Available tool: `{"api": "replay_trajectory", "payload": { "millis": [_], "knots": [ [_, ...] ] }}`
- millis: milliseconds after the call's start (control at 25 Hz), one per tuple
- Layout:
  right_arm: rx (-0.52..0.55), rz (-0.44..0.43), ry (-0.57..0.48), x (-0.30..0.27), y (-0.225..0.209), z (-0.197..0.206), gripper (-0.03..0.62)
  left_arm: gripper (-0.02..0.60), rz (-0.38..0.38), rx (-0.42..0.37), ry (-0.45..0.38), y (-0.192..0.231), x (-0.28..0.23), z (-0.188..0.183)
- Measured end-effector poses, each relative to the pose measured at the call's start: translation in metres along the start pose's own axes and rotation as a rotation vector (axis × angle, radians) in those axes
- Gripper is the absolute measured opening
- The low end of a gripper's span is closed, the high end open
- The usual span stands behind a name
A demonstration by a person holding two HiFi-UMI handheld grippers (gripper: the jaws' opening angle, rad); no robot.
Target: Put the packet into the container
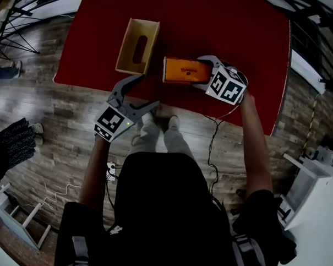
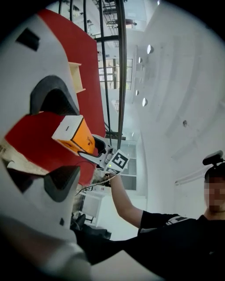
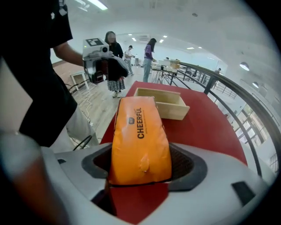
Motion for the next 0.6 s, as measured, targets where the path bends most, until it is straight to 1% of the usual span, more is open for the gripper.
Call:
{"api": "replay_trajectory", "payload": {
  "millis": [80,120,240,320,440,520,600],
  "knots": [
    [0.051,-0.035,-0.015,0.01,0.008,-0.017,0.371,0.371,0.038,-0.024,0.013,0.003,-0.006,-0.005],
    [0.078,-0.051,-0.023,0.014,0.012,-0.025,0.371,0.384,0.057,-0.049,0.032,0.004,-0.009,-0.006],
    [0.153,-0.093,-0.039,0.023,0.023,-0.048,0.371,0.424,0.133,-0.13,0.113,0.004,-0.019,-0.009],
    [0.199,-0.119,-0.035,0.026,0.032,-0.058,0.371,0.457,0.18,-0.158,0.155,0.0,-0.024,-0.009],
    [0.26,-0.146,-0.014,0.025,0.04,-0.068,0.371,0.495,0.214,-0.189,0.206,-0.004,-0.028,-0.009],
    [0.284,-0.154,-0.011,0.025,0.042,-0.071,0.371,0.5,0.226,-0.198,0.216,-0.008,-0.03,-0.01],
    [0.288,-0.161,-0.029,0.025,0.044,-0.075,0.371,0.499,0.229,-0.192,0.212,-0.012,-0.029,-0.01]
  ]
}}
Point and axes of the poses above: the fingertips, and each gripper's own axes: x backward along the fingers, y to its left, z out of its underside, the point moved 9 cm from there along x, backward along the fingers, and after that the axes turned 5 degrees about -y, right-handed, at the moved point
